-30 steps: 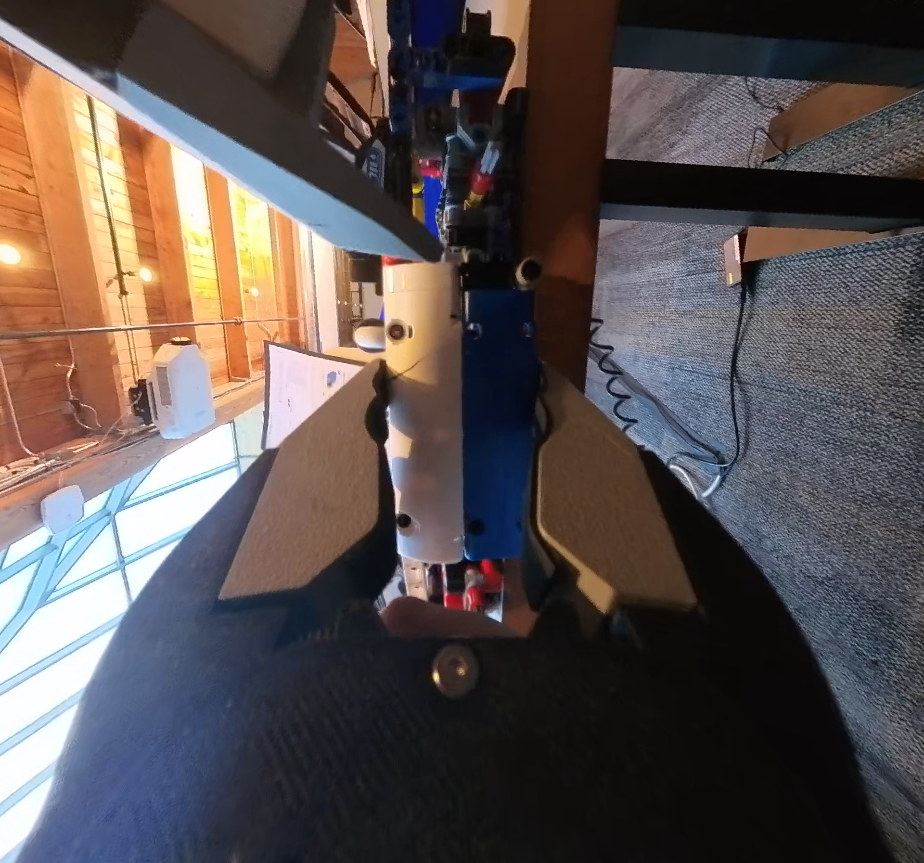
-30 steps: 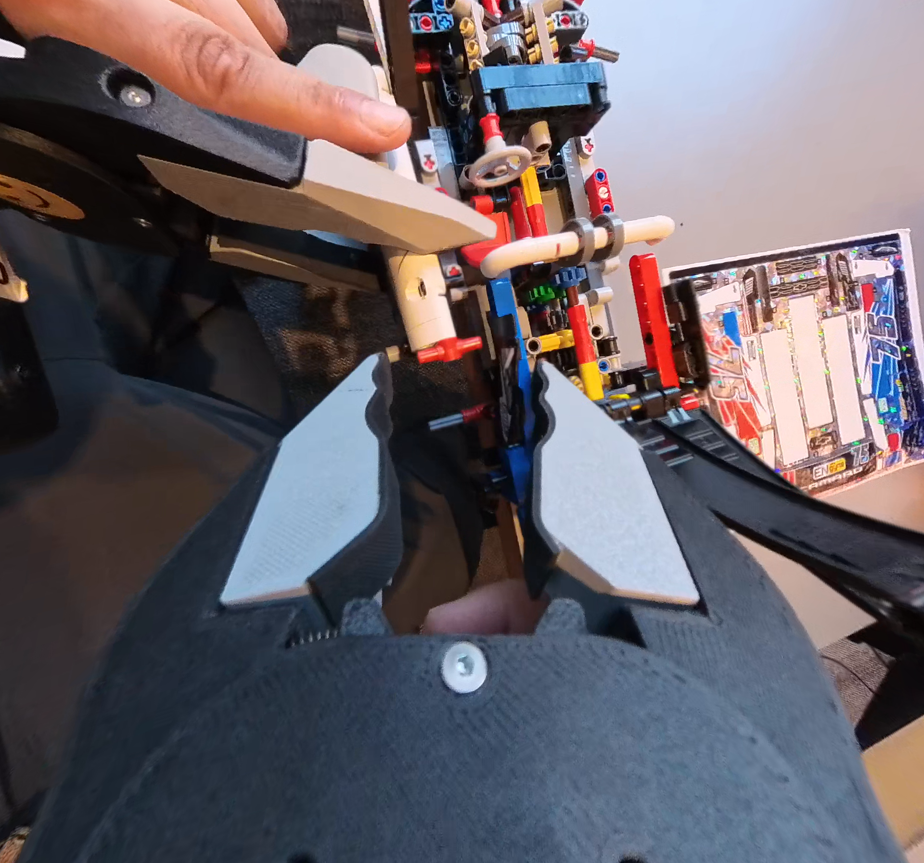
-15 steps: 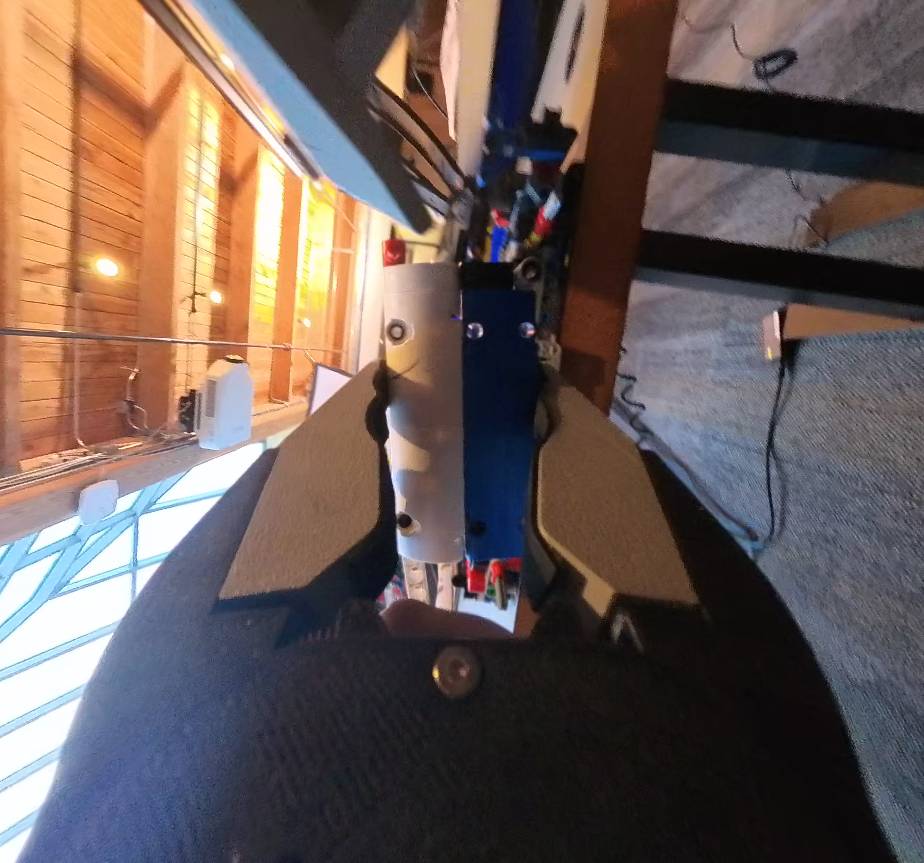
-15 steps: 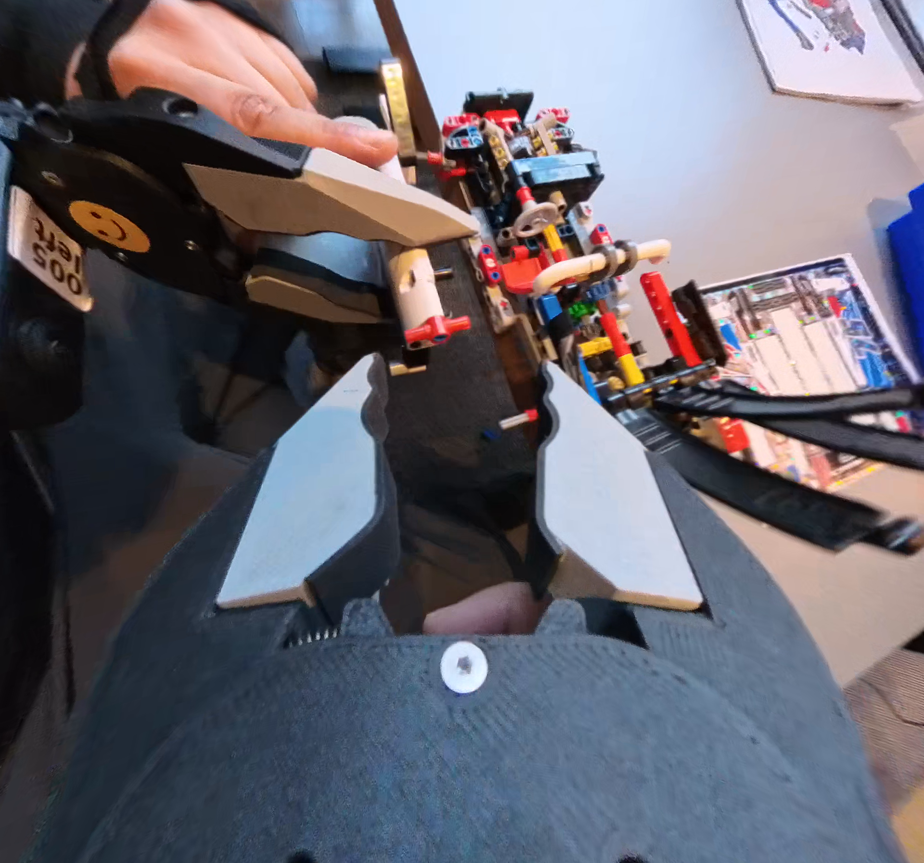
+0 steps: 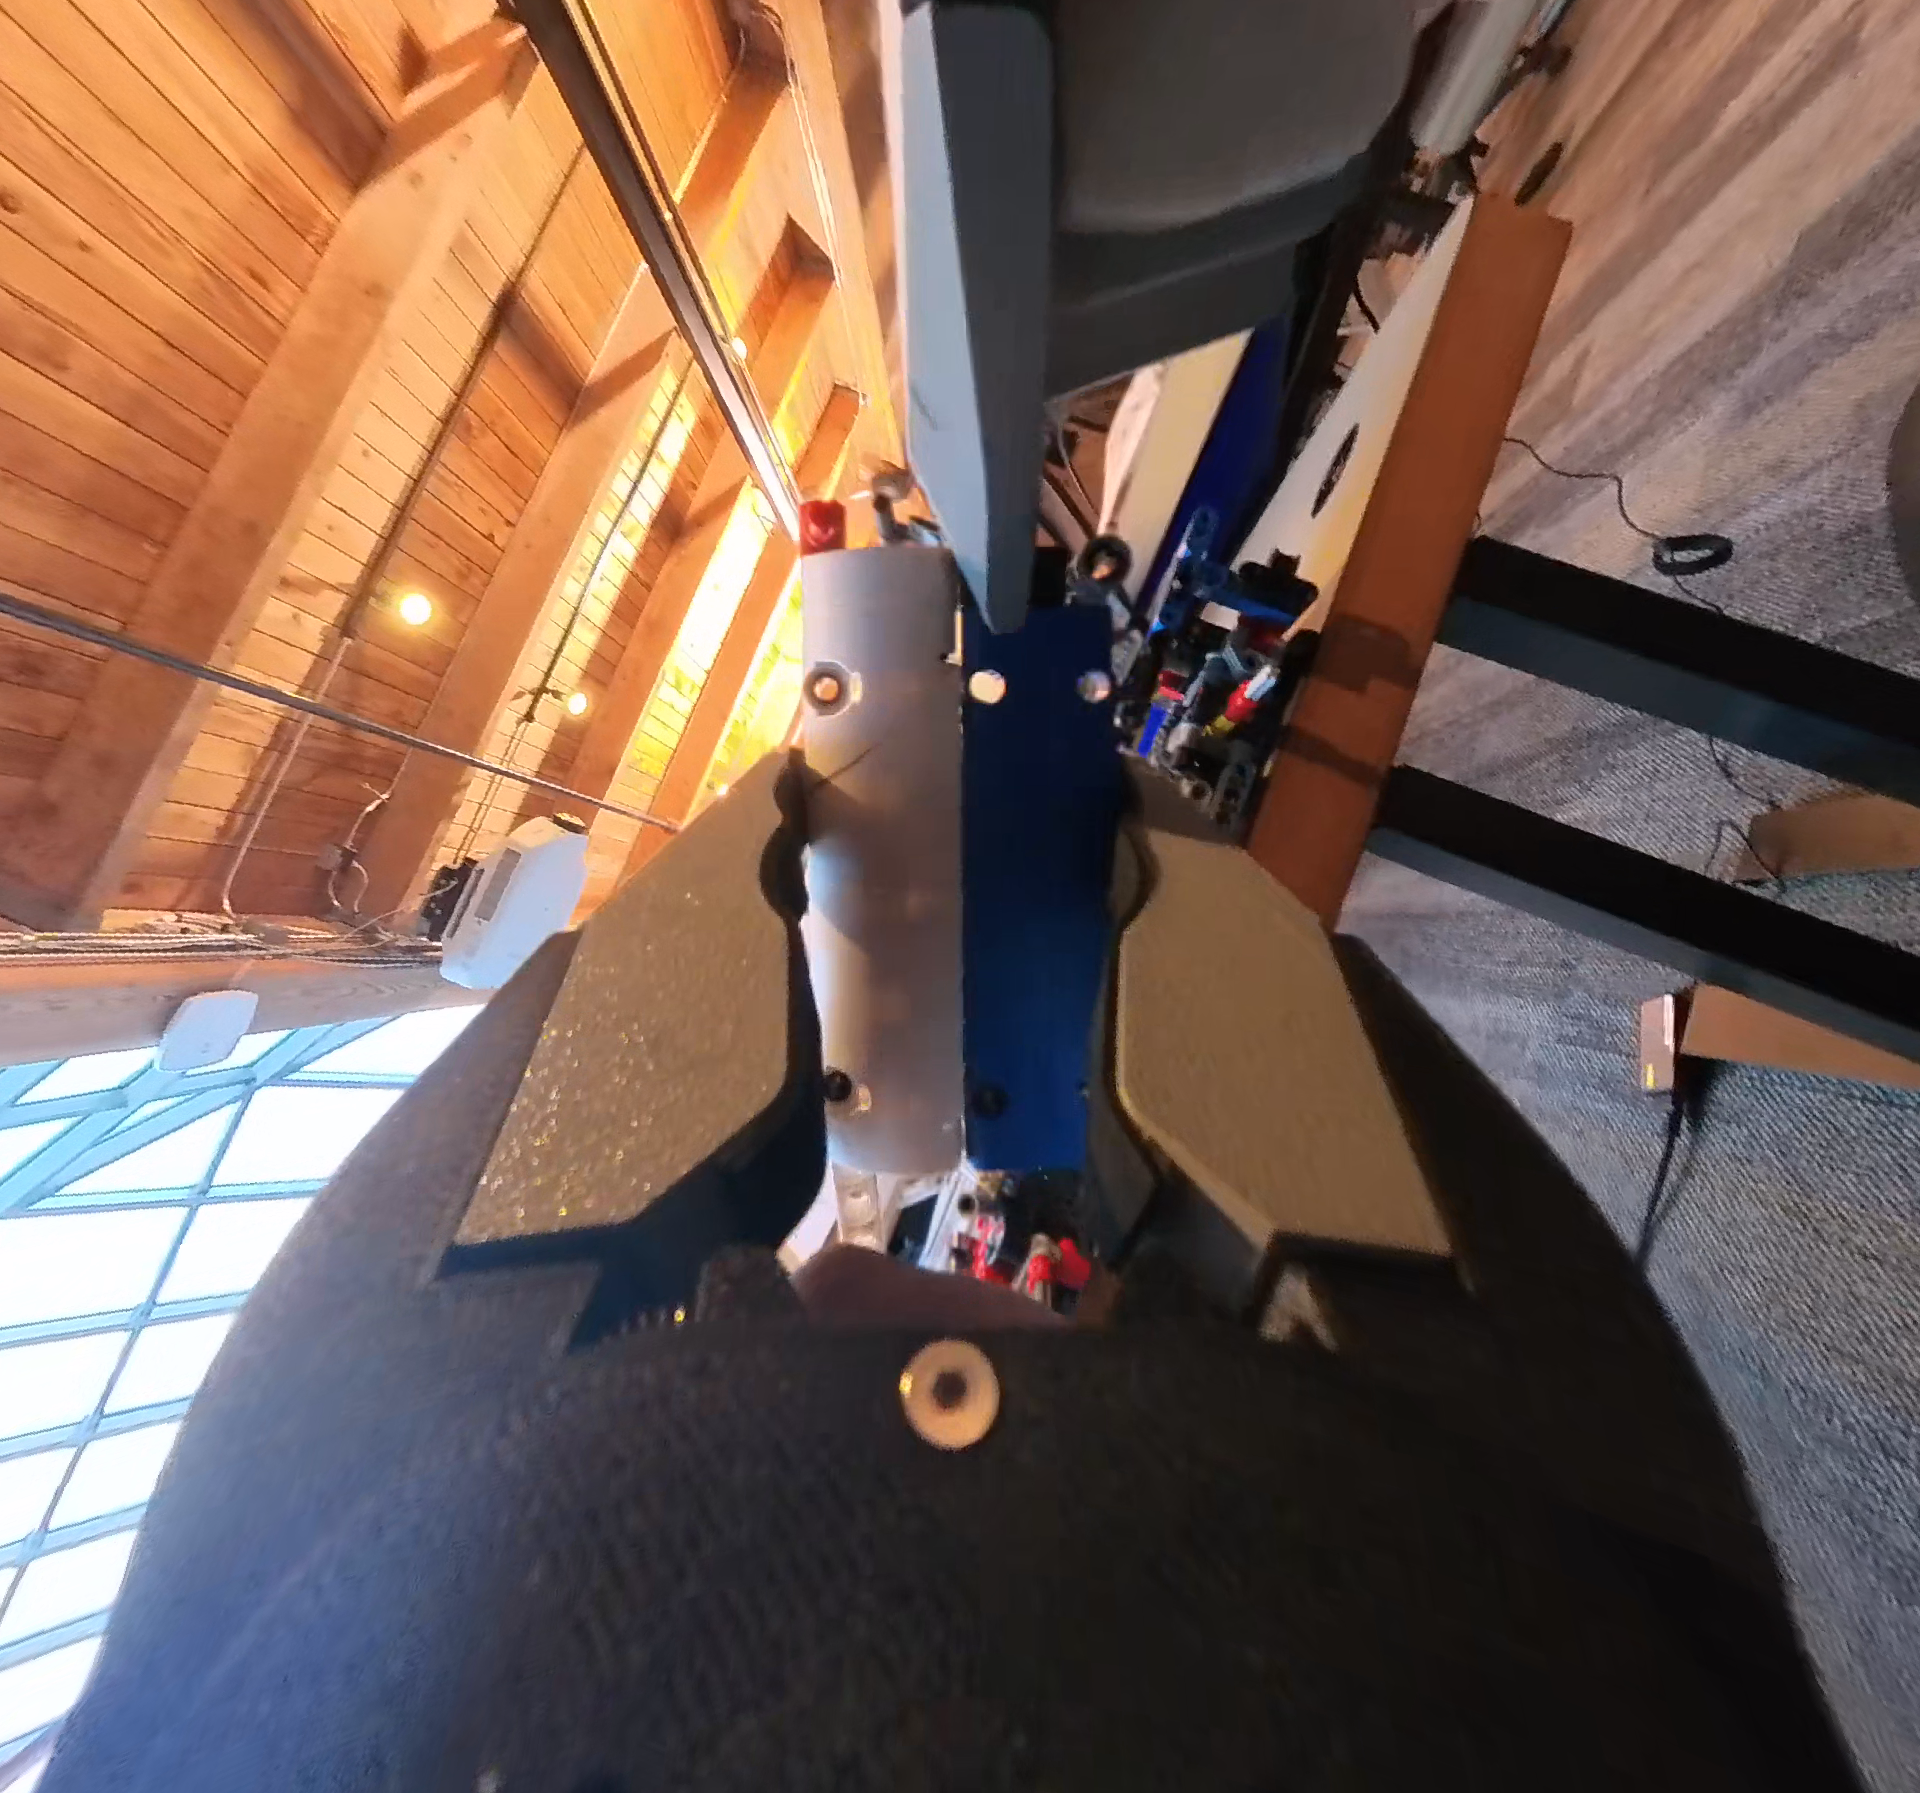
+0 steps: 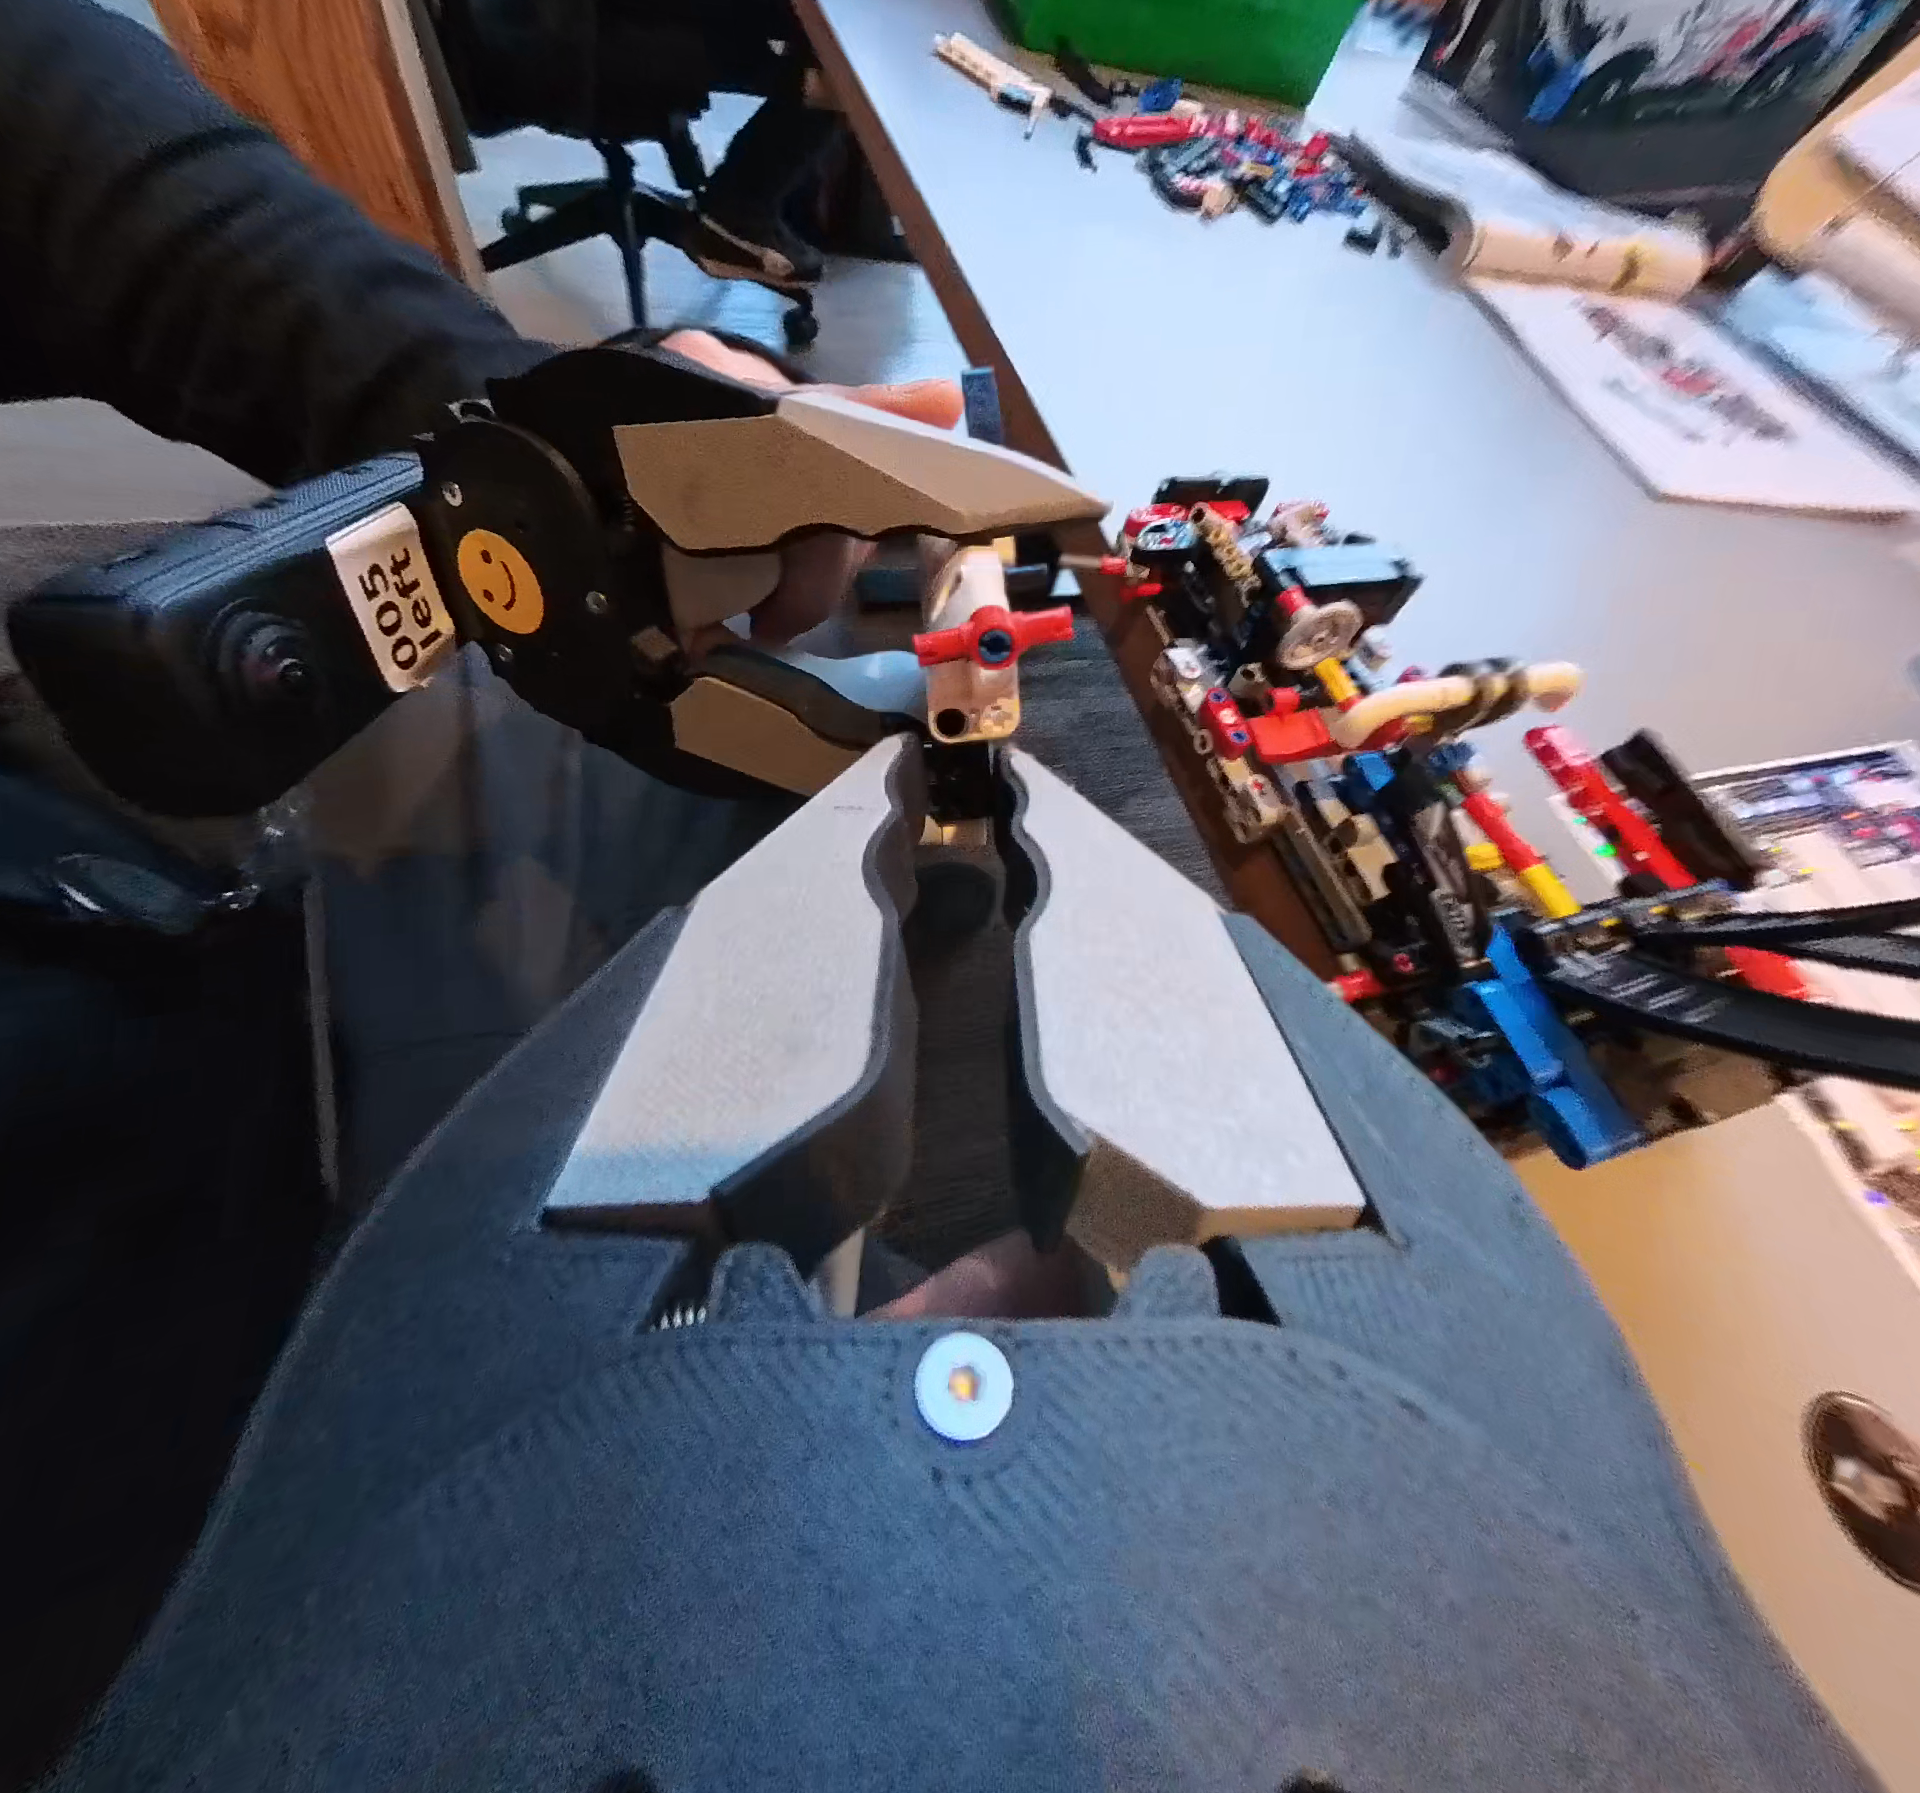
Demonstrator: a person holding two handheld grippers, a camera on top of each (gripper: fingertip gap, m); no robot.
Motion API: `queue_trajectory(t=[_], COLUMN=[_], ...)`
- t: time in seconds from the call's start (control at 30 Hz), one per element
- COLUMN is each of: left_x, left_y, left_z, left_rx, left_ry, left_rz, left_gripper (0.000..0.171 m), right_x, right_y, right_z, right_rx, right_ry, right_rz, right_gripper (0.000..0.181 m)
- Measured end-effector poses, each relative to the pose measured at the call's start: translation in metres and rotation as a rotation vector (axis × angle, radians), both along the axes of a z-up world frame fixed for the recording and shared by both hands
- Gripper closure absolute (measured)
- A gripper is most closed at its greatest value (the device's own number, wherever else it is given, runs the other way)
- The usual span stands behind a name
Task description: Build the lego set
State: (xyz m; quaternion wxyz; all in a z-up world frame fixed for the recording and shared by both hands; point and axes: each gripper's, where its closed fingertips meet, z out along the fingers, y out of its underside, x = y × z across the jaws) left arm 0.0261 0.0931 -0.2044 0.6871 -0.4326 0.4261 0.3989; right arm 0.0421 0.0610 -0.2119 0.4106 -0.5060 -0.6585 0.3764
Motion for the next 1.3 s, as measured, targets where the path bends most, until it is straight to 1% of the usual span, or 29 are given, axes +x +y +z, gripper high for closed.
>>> queue_trajectory(t=[0.07, 0.2, 0.27, 0.3, 0.53, 0.63, 1.0, 1.3], left_x=[0.002, 0.004, 0.004, 0.004, 0.006, 0.008, 0.006, 0.002], left_y=[-0.004, -0.009, -0.008, -0.008, -0.001, -0.001, 0.004, 0.006], left_z=[0.006, 0.012, 0.015, 0.017, 0.016, 0.013, 0.009, 0.006], left_rx=[0.037, 0.088, 0.105, 0.108, 0.074, 0.054, -0.001, -0.029], left_ry=[0.001, 0.013, 0.015, 0.011, -0.031, -0.033, -0.04, -0.037], left_rz=[-0.011, -0.011, -0.008, -0.005, 0.015, 0.012, 0.047, 0.071], left_gripper=[0.117, 0.117, 0.117, 0.117, 0.117, 0.12, 0.119, 0.121], right_x=[0.001, 0.003, 0.003, 0.003, 0.007, 0.009, 0.011, 0.011], right_y=[-0.003, -0.012, -0.014, -0.013, -0.003, 0.005, 0.016, 0.013], right_z=[0.005, 0.01, 0.013, 0.015, 0.021, 0.021, 0.017, 0.019], right_rx=[0.095, 0.351, 0.429, 0.439, 0.39, 0.348, 0.138, 0.129], right_ry=[0.038, 0.088, 0.113, 0.126, 0.178, 0.185, 0.208, 0.222], right_rz=[-0.025, -0.076, -0.104, -0.119, -0.174, -0.195, -0.164, -0.149], right_gripper=[0.171, 0.171, 0.172, 0.171, 0.172, 0.172, 0.172, 0.172])
